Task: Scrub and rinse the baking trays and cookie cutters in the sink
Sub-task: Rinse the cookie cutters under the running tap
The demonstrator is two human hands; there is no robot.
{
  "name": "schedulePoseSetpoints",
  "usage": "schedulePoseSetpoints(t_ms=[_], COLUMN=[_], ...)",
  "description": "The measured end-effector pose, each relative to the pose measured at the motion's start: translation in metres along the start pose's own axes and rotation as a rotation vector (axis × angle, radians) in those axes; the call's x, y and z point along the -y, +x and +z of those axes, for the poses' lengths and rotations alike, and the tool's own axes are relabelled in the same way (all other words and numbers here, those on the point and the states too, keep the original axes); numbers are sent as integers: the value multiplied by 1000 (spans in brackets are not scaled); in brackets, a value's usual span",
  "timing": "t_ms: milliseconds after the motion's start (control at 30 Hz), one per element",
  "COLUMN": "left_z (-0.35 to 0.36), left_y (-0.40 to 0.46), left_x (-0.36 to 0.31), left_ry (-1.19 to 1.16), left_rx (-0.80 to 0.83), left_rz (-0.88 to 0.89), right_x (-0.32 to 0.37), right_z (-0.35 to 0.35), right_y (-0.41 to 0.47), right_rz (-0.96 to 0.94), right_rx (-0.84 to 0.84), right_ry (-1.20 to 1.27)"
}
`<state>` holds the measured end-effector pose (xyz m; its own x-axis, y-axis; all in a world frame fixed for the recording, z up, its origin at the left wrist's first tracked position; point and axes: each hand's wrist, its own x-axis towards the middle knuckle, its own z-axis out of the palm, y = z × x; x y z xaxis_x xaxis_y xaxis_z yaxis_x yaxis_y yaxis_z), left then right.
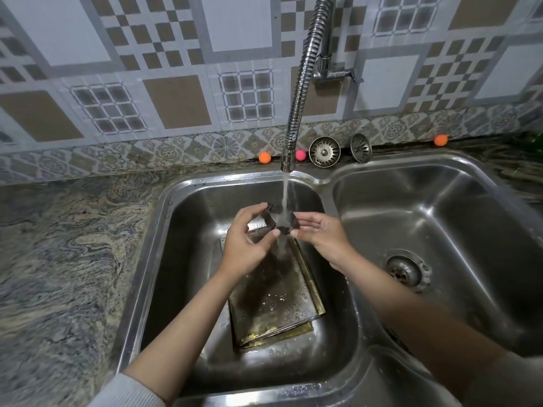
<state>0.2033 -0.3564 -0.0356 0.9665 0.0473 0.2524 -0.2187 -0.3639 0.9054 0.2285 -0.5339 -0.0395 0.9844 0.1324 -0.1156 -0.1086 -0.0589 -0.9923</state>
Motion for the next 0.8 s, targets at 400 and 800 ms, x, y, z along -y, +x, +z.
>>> schedulePoseSetpoints(t_ms=[400, 800], left_z=[-4, 31], left_y=[5, 7], left_x=[5, 8], left_ry=[-44, 13], left_rx=[50, 490], left_rz=[-45, -162], right_x=[6, 56], right_z=[-11, -88], right_y=[10, -16], right_rz=[57, 36], right_rx=[67, 216], right_ry=[45, -682])
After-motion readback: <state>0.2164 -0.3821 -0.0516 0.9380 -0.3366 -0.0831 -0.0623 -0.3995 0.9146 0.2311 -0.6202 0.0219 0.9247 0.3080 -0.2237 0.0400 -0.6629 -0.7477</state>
